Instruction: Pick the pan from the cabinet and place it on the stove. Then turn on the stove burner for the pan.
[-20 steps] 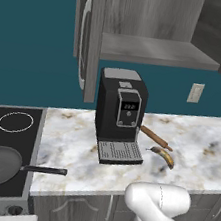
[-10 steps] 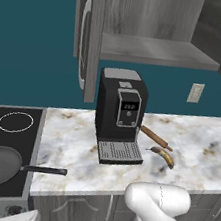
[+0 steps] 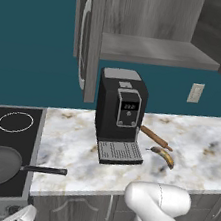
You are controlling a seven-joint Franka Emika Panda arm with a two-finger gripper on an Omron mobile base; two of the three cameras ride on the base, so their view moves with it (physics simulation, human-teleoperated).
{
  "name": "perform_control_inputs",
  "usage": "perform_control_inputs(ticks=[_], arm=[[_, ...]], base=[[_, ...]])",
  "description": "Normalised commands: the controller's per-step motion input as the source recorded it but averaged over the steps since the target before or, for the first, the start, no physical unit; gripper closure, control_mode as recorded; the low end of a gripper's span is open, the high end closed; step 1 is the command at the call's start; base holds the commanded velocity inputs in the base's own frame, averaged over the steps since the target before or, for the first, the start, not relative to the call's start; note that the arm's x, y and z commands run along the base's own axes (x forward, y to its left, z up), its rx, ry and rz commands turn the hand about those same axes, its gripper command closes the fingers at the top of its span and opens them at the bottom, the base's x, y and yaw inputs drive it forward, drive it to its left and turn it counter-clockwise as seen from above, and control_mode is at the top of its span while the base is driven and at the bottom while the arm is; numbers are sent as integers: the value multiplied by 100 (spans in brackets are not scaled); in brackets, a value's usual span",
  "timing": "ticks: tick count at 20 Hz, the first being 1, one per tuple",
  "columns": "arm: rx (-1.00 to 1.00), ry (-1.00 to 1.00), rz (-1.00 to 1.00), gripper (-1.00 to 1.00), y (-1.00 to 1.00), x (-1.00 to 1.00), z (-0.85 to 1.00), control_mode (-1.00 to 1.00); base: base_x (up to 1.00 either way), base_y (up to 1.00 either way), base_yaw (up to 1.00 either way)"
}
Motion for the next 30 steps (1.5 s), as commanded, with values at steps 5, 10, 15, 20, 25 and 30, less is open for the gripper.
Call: perform_control_inputs(ticks=[5,10,15,20,25,30], arm=[[-41,-1,-1,100,6,-32,0,-100],[-39,0,0,100,4,-24,-5,-100],[-36,0,0,100,1,-14,-14,-100],[-31,0,0,100,5,-8,-10,-100],[-12,0,0,100,13,-7,0,-100],[0,0,0,-100,3,-9,0,-100]], base=[[0,0,0],[0,0,0],[0,0,0],[0,0,0],[0,0,0],[0,0,0]])
